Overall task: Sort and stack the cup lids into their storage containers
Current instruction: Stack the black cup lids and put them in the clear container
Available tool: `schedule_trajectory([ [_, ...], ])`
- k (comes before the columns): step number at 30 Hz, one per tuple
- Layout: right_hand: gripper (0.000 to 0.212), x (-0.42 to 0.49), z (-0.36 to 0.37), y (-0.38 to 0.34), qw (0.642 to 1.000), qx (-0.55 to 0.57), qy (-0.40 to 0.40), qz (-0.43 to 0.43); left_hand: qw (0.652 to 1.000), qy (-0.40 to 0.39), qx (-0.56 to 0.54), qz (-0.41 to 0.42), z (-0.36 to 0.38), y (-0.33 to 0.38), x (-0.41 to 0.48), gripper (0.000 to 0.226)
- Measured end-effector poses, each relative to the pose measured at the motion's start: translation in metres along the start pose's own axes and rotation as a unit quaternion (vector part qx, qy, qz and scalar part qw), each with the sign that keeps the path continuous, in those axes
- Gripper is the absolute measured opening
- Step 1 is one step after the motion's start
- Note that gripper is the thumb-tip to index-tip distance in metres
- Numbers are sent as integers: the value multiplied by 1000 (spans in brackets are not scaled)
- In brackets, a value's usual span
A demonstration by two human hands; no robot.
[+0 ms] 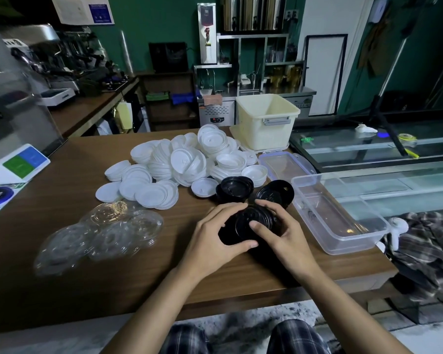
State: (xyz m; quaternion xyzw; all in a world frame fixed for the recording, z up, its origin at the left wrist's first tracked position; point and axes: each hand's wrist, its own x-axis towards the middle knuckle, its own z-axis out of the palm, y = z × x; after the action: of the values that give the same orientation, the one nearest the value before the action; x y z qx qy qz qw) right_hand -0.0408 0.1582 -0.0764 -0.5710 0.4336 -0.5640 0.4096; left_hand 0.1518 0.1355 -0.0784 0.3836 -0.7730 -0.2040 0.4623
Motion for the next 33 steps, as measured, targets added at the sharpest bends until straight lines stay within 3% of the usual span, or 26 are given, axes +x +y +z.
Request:
schedule_trajectory([
  [4, 41, 3, 1, -3, 1000, -6, -8, -20, 998, -12, -63, -22, -4, -2, -2, 61],
  [8, 43, 3, -1, -7, 999, -1, -27, -34, 978, -21, -173, -115, -12, -5, 4, 46],
  [15, 41, -3, 1, -4, 998, 34, -36, -32, 968, -70, -190, -146, -19, -6, 11, 40],
  [21, 40, -11, 4, 4, 999, 30, -11, -29, 996, -37, -27, -75, -24, -12, -2, 41],
  [25, 38, -12, 2, 11, 1000, 15, 7, -24, 990, -67, 120, -30, -36, -30, -17, 32],
  [28, 38, -9, 3, 16, 1000, 4, 16, -23, 984, -78, 157, -21, -36, -46, -25, 22],
  [33, 37, 3, 7, 15, 999, 4, 26, -24, 986, -28, 162, -8, -37, -53, -29, 9],
])
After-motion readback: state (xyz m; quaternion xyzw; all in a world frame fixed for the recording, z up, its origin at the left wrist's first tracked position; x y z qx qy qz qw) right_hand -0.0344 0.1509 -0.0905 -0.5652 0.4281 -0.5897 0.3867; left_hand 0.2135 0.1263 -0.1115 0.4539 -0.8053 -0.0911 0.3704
